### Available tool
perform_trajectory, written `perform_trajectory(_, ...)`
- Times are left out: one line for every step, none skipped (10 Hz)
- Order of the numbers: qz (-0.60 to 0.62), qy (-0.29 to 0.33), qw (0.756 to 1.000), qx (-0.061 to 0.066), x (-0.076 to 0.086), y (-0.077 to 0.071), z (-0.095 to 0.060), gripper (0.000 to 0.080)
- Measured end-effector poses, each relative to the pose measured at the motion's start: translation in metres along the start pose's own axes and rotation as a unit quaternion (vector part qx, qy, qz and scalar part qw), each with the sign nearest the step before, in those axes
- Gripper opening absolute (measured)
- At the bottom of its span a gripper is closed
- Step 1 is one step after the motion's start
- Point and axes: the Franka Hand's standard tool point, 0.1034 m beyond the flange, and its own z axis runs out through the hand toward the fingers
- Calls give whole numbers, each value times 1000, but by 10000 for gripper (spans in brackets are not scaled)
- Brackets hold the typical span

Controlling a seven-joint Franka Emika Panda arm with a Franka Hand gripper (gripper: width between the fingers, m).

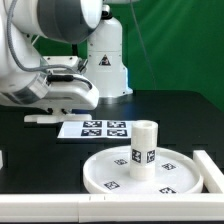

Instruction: Assemble round table

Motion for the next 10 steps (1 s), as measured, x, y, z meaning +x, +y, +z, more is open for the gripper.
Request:
perform_trajectory(-3,41,999,-4,7,0,-4,220)
perform_trajectory(-8,80,997,-6,8,-1,-10,220)
perform_trajectory(-32,103,994,-9,7,-7,-33,220)
perform_trajectory(-55,144,988,-18,16,-16,-59,220)
perform_trajectory(-74,193,978,-26,21,-26,-75,220)
perform_trajectory(-72,226,971,-26,21,-25,-71,220)
perform_trajectory(-70,253,964,-29,23,-22,-71,220)
perform_trajectory(-70,288,954,-34,26,-21,-75,220)
perform_trajectory(-70,311,947,-40,30,-22,-78,220)
perform_trajectory(-75,347,934,-51,42,-30,-89,220)
